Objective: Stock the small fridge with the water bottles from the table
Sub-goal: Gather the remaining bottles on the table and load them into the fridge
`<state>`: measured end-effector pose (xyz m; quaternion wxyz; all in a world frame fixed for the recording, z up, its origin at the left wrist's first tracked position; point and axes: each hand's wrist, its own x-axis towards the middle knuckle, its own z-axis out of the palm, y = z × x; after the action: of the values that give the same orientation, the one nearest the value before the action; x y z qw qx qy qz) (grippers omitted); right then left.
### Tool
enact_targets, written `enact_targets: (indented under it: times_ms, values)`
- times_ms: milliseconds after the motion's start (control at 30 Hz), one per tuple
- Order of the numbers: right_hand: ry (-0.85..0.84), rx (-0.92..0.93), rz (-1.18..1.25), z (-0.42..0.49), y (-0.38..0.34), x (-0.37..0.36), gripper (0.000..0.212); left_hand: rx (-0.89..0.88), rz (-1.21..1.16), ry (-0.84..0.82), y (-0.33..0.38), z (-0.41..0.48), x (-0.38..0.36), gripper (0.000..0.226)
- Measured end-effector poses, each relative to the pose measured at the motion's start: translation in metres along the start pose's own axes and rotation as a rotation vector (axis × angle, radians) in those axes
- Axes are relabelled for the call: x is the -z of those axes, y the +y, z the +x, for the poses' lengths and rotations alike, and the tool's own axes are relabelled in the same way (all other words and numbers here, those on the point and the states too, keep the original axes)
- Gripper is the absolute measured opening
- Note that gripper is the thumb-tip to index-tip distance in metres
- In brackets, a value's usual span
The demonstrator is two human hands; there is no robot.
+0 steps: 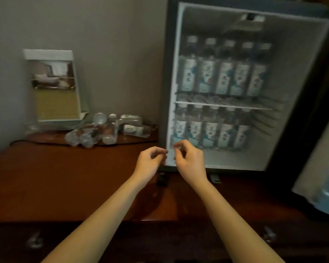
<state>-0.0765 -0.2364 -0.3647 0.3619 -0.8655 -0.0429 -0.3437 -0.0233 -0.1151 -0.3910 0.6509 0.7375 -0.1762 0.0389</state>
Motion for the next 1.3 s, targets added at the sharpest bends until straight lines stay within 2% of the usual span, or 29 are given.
enact_targets:
  times_ms: [267,467,533,667,800,1000,1167,1300]
  values:
    - [-0.305,0.004,0.108,0.032,-0.032,-0.132,0.015,0.146,0.051,0.326,-0.051,0.025,0.123,0.019]
    - [-0.346,-0.206,0.053,0.08,-0.025,-0.222,0.021,0.229,0.093,0.523,-0.086,0.061,0.177,0.017]
    - [-0.335,-0.28,0.063,0.101,-0.021,-0.249,0.029,0.25,0.096,0.534,-0.094,0.076,0.182,0.016]
    - [-0.367,-0.396,0.049,0.135,-0.015,-0.291,0.06,0.24,0.067,0.527,-0.107,0.099,0.179,0.021]
    - [-0.415,-0.47,0.028,0.153,-0.013,-0.317,0.078,0.194,0.077,0.487,-0.108,0.107,0.181,0.024]
    - [-0.342,-0.559,0.07,0.154,-0.015,-0.334,0.073,0.147,0.049,0.484,-0.107,0.103,0.187,0.02]
    - [-0.245,-0.396,0.169,0.126,-0.021,-0.307,0.078,0.222,-0.161,0.46,-0.095,0.094,0.184,0.015]
    - [-0.212,-0.24,0.184,0.105,-0.033,-0.261,0.083,0.23,-0.244,0.355,-0.072,0.09,0.175,0.019]
